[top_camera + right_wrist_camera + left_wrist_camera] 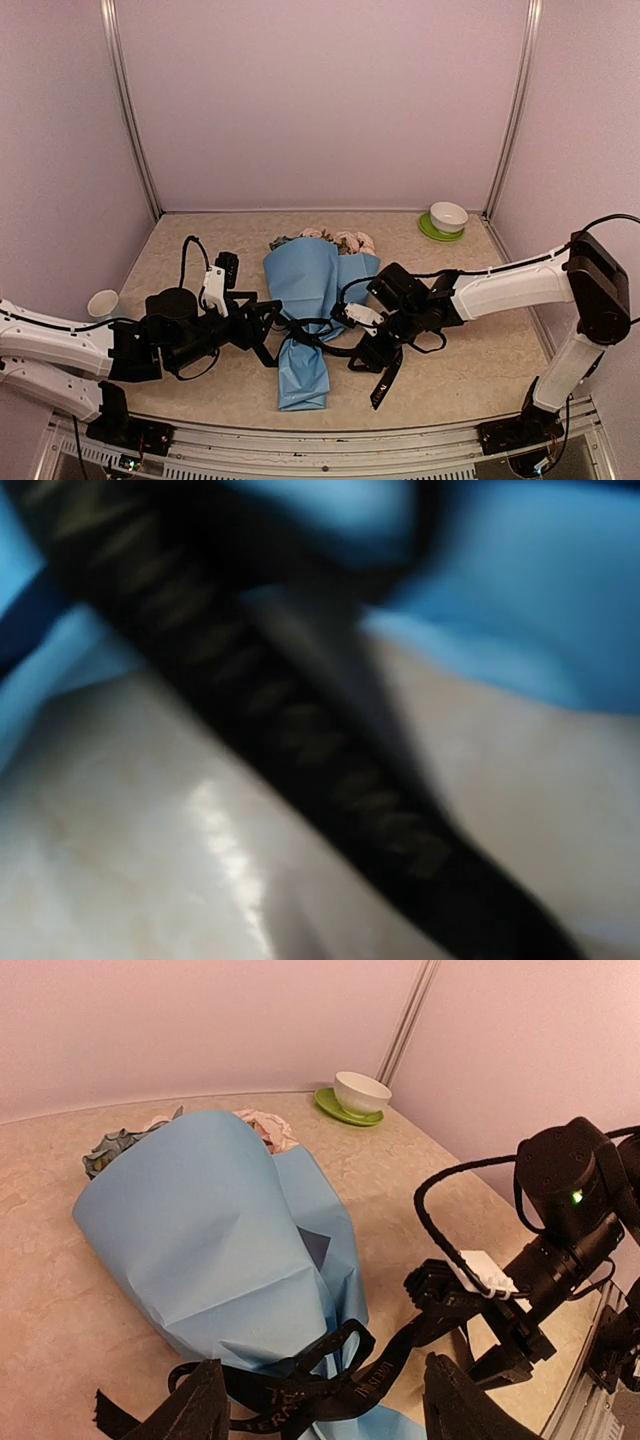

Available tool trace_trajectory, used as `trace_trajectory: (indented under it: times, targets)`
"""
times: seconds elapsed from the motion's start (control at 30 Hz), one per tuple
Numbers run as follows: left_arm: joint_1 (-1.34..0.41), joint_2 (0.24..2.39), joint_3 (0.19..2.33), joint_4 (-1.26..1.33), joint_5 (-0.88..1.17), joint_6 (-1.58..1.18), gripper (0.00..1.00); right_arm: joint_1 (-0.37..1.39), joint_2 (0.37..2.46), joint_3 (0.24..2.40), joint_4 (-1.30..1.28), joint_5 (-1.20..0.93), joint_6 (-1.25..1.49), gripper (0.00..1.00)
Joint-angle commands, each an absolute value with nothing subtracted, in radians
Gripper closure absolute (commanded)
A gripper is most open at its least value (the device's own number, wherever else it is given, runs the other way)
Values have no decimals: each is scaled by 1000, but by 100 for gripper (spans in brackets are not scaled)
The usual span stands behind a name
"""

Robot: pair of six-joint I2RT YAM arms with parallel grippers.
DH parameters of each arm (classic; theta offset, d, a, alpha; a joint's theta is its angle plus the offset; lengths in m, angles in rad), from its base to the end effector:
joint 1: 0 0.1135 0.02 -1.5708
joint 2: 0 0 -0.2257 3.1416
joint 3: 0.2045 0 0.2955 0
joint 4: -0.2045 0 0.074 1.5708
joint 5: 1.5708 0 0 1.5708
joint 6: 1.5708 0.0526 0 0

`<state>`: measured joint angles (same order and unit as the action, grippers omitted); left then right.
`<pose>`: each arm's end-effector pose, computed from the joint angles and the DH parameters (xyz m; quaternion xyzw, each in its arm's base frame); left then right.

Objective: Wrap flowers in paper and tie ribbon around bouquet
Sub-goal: Cross the half-tied ribbon over the folded bouquet, then tie the half-tied ribbon around the folded bouquet.

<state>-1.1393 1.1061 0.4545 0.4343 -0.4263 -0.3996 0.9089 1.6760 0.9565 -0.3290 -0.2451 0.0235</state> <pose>0.1470 -0.2673 0.1612 0.1519 0.7583 -0.3074 0.5544 0.2132 0.2944 0.0840 -0.4393 0.8529 0.2207 0.1758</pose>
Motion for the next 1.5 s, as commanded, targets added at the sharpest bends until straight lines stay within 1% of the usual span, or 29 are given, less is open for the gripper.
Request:
trace_trajectory:
  times: [0.0, 0.23, 0.57, 0.7, 0.73, 0.83, 0.9, 1.0, 1.1, 1.3, 1.47]
  targets:
    - [-1145, 1099, 448, 448, -414, -379, 35, 930, 1630, 889, -87, -215, -32, 35]
    - [-1145, 1091, 453, 425, -407, -384, 33, 934, 1687, 854, 48, -229, -58, 33]
    - [-1145, 1087, 455, 431, -404, -376, 32, 945, 1791, 871, 74, -272, -75, 34]
    - [-1145, 1087, 460, 424, -400, -373, 32, 945, 1821, 872, 87, -279, -65, 42]
    - [-1144, 1086, 460, 423, -400, -373, 32, 944, 1822, 873, 94, -282, -62, 50]
    - [-1144, 1080, 460, 419, -404, -373, 32, 943, 1815, 870, 95, -262, -52, 84]
    - [-1146, 1074, 460, 412, -405, -373, 32, 944, 1795, 862, 90, -262, -46, 100]
    - [-1146, 1067, 458, 400, -411, -373, 32, 944, 1749, 853, 74, -284, -24, 100]
    - [-1147, 1077, 460, 395, -415, -355, 33, 948, 1714, 884, 6, -313, 7, 100]
    - [-1169, 1161, 499, 387, -409, -293, 33, 973, 1658, 965, -142, -423, 109, 100]
    - [-1174, 1248, 529, 435, -386, -205, 28, 971, 1666, 1075, -268, -481, 186, 100]
